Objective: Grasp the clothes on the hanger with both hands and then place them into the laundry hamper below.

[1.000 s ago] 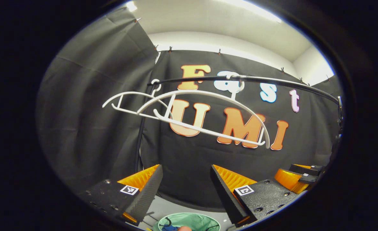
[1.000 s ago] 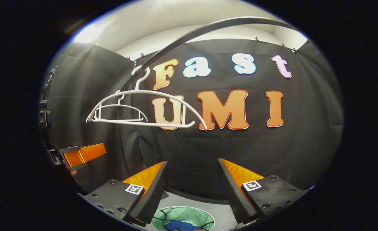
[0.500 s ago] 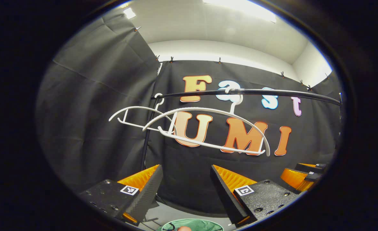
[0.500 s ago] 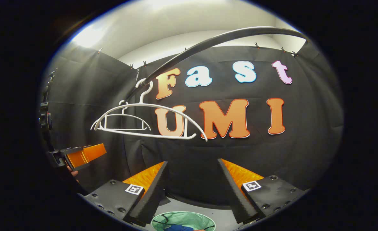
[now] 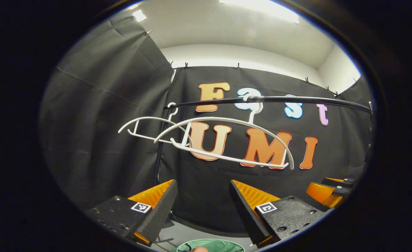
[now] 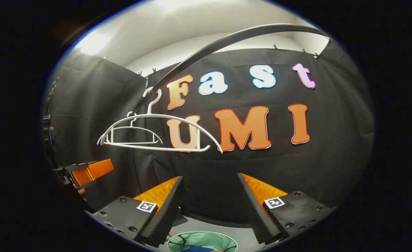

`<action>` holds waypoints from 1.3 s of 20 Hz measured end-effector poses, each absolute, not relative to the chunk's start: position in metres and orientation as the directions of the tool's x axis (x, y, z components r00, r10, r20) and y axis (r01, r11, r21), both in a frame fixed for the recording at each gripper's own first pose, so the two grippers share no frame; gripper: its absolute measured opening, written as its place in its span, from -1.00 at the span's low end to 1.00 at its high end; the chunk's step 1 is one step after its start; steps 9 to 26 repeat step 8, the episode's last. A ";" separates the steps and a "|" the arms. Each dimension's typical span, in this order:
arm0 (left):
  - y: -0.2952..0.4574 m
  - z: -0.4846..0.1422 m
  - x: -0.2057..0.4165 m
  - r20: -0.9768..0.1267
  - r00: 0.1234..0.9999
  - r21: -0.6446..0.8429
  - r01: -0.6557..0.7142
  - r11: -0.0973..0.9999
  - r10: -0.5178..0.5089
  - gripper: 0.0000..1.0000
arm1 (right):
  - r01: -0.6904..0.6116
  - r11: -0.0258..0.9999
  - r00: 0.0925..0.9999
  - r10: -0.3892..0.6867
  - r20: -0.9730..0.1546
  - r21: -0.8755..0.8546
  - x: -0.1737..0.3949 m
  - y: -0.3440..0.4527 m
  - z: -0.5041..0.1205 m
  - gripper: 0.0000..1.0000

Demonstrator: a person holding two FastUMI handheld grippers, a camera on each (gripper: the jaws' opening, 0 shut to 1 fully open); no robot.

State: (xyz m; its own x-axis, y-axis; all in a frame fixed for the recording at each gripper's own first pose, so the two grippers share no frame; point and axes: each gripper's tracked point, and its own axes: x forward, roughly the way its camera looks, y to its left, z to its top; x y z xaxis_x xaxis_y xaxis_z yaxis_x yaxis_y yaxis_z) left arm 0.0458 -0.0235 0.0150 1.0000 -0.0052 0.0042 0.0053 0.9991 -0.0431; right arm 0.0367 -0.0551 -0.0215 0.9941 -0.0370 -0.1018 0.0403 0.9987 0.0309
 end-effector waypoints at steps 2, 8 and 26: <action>-0.026 0.016 0.046 0.007 1.000 -0.044 0.016 0.999 -0.015 0.87 | 0.042 0.999 0.995 -0.039 -0.095 0.024 0.037 -0.055 -0.019 0.75; -0.034 0.021 0.048 0.020 0.999 -0.029 0.041 0.999 -0.040 0.80 | 0.048 0.999 0.995 -0.046 -0.089 0.024 0.036 -0.057 -0.018 0.75; -0.034 0.021 0.048 0.020 0.999 -0.029 0.041 0.999 -0.040 0.80 | 0.048 0.999 0.995 -0.046 -0.089 0.024 0.036 -0.057 -0.018 0.75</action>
